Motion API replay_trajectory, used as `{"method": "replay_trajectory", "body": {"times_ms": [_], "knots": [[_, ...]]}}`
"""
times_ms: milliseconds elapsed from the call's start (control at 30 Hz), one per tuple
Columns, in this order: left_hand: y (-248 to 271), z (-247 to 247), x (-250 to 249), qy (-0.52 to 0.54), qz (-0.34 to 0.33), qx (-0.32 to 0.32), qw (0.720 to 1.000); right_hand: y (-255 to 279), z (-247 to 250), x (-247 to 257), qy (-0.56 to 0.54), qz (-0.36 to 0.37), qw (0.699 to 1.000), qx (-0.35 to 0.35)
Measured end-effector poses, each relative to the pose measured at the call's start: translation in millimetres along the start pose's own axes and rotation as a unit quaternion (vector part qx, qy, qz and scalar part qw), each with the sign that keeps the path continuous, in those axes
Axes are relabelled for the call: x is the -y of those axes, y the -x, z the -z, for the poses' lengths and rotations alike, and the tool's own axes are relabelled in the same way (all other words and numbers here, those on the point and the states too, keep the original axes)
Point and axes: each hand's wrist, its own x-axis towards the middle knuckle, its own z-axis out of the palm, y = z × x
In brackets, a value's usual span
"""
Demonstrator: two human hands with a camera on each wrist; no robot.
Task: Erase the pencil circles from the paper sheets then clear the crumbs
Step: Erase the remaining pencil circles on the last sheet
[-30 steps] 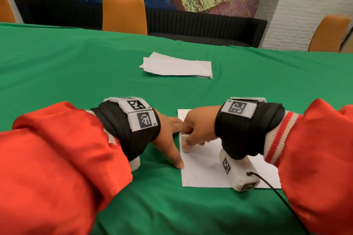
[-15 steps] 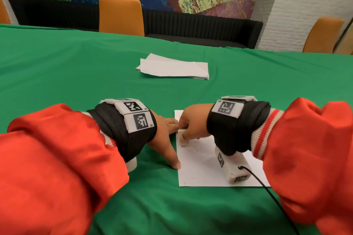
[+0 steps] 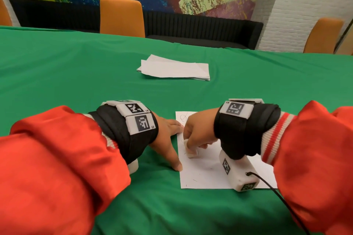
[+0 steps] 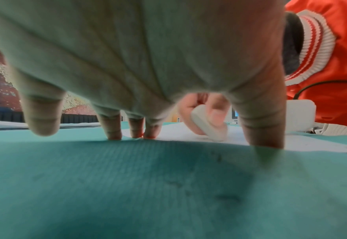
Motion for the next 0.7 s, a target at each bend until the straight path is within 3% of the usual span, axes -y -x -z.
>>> {"method": "replay_trajectory", "body": {"times_ms": [67, 200, 400, 533, 700], "knots": [[0, 0, 0, -0.005, 0.003, 0.003, 1.000, 1, 1, -3, -0.007, -0.007, 1.000, 0.011], [0, 0, 0, -0.007, 0.005, 0.003, 1.000, -2, 3, -9, -0.011, -0.029, 0.999, -0.040], [-2, 1, 1, -0.008, 0.005, 0.006, 1.000, 6, -2, -1, -0.005, 0.006, 1.000, 0.016], [-1, 1, 1, -0.009, 0.012, 0.008, 1.000, 7, -3, -7, -0.017, -0.012, 0.999, -0.037], [-2, 0, 1, -0.011, 0.011, 0.009, 1.000, 15, -10, -6, -0.045, 0.012, 0.998, 0.043]]}}
